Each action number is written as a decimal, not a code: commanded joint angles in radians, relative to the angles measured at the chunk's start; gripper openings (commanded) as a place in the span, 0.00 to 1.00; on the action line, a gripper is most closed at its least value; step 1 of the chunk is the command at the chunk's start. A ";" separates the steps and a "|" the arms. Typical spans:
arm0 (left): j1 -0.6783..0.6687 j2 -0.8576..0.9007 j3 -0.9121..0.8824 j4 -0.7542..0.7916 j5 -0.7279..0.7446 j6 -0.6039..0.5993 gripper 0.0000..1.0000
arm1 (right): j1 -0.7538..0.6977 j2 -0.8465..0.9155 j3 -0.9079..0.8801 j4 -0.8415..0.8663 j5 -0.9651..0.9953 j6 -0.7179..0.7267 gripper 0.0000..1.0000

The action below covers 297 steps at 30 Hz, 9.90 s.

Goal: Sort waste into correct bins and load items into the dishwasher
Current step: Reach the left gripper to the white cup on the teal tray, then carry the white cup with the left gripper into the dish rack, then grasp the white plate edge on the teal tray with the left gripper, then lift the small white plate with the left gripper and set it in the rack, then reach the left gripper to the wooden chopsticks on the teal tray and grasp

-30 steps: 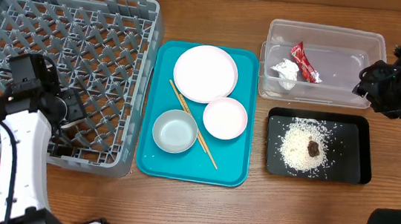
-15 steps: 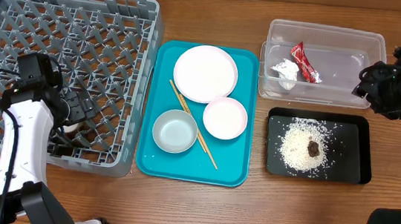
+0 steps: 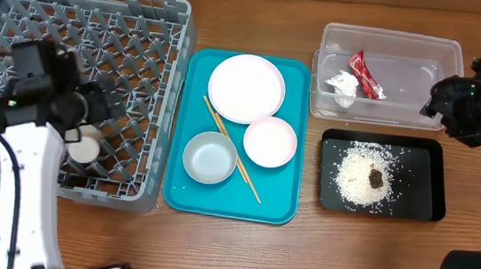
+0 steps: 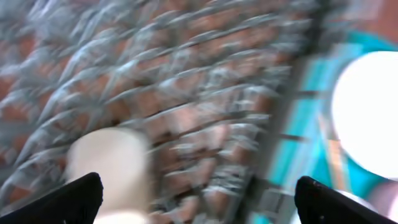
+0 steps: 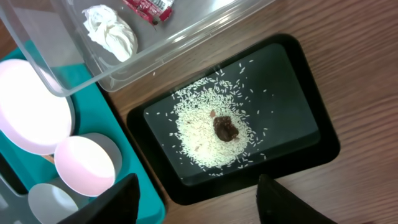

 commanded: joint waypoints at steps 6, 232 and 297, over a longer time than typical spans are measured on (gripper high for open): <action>-0.376 -0.037 0.024 0.001 0.084 0.035 1.00 | 0.003 -0.008 0.004 0.001 -0.005 -0.002 0.93; 0.269 1.044 0.912 -0.392 1.182 0.444 0.04 | 0.003 -0.008 0.004 -0.056 0.010 -0.003 1.00; -0.560 0.168 -0.056 -0.235 0.020 -0.380 1.00 | 0.003 -0.008 0.004 -0.071 0.009 -0.014 1.00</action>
